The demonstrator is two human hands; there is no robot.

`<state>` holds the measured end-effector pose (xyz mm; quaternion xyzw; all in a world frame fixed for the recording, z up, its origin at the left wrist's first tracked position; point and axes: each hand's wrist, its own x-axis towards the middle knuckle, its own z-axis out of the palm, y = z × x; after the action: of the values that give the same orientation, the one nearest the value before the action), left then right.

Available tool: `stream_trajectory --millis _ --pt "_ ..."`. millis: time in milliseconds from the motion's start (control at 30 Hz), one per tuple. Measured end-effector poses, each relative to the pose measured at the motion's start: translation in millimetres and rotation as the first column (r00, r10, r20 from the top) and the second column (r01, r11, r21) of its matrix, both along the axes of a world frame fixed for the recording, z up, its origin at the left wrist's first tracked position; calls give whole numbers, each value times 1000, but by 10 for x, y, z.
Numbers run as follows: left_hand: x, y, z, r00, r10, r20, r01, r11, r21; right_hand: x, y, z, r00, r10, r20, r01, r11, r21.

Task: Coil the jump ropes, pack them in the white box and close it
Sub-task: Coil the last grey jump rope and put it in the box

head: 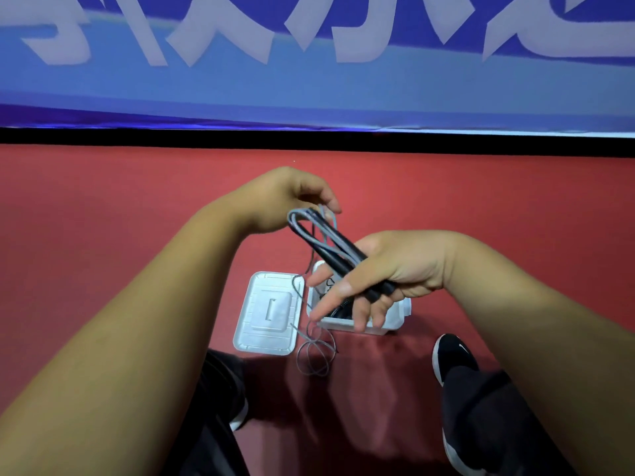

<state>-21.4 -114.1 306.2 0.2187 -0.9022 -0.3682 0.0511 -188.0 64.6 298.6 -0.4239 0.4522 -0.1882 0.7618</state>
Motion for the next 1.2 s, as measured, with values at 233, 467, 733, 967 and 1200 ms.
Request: stream_trajectory --millis 233,467,733,967,1200 --pt "-1 81 91 994 -100 -31 104 982 159 46 -65 -171 987 33 -159 -31 999 15" --pt "33 175 204 986 -135 94 143 985 -96 -69 -144 -379 928 -69 -366 112 989 100" --pt "15 220 155 958 -6 286 67 977 -203 -127 -244 -397 757 -561 -334 583 811 -41" --pt "-63 247 -45 952 62 298 -102 988 119 -84 -291 -264 674 -714 -190 680 700 -221" --pt "-89 251 -77 994 106 23 -103 857 504 -109 -228 -248 677 -705 -211 644 706 -294"
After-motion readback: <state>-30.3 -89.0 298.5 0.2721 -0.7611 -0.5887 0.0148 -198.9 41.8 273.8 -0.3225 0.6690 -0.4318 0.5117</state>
